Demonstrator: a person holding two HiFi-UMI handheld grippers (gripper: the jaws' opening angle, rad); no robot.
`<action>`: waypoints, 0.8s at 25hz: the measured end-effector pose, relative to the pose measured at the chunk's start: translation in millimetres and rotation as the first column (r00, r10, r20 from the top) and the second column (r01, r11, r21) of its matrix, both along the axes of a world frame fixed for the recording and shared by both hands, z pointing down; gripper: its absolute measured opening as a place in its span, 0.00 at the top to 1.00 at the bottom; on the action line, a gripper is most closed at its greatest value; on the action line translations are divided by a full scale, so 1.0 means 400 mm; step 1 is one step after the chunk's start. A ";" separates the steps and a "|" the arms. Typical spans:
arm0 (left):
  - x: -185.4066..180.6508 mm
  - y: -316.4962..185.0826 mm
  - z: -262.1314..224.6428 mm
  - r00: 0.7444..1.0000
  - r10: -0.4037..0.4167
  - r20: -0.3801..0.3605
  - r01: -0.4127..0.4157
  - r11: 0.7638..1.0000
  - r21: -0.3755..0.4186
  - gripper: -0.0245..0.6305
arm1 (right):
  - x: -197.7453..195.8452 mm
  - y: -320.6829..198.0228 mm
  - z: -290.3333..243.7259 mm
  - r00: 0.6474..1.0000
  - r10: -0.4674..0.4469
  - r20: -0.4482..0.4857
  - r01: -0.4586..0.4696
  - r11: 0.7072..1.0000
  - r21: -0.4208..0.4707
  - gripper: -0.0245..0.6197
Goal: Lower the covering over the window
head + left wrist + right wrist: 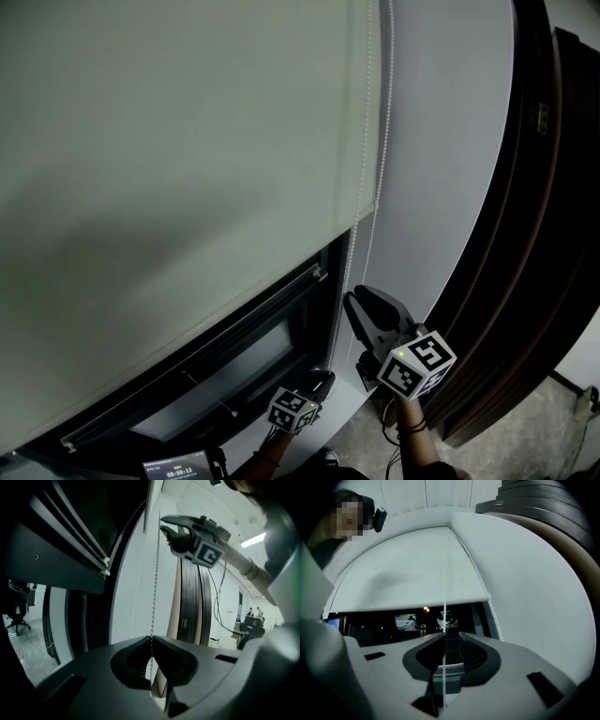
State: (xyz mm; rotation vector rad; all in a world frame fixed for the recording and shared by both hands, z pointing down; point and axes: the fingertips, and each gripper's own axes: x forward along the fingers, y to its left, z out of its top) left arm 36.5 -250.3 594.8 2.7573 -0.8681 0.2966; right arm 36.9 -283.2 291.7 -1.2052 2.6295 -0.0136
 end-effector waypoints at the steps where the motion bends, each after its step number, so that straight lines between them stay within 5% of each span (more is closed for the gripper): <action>1: 0.000 0.017 0.032 1.000 0.008 0.023 -0.007 1.000 -0.026 0.95 | -0.009 -0.002 -0.027 1.000 -0.010 -0.004 0.010 1.000 0.019 0.85; 7: -0.041 0.093 0.165 0.996 0.005 0.084 0.009 0.986 -0.165 0.95 | -0.038 0.004 -0.152 0.996 -0.091 0.016 0.089 0.991 0.097 0.85; 14: -0.050 0.078 0.175 0.996 0.003 0.093 0.014 0.984 -0.177 0.95 | -0.018 0.030 -0.177 0.981 -0.159 0.114 0.147 0.983 0.107 0.85; 20: -0.042 0.071 0.177 0.996 0.016 0.090 0.000 0.984 -0.177 0.95 | -0.053 0.020 -0.167 0.987 -0.156 0.030 0.153 0.984 0.087 0.85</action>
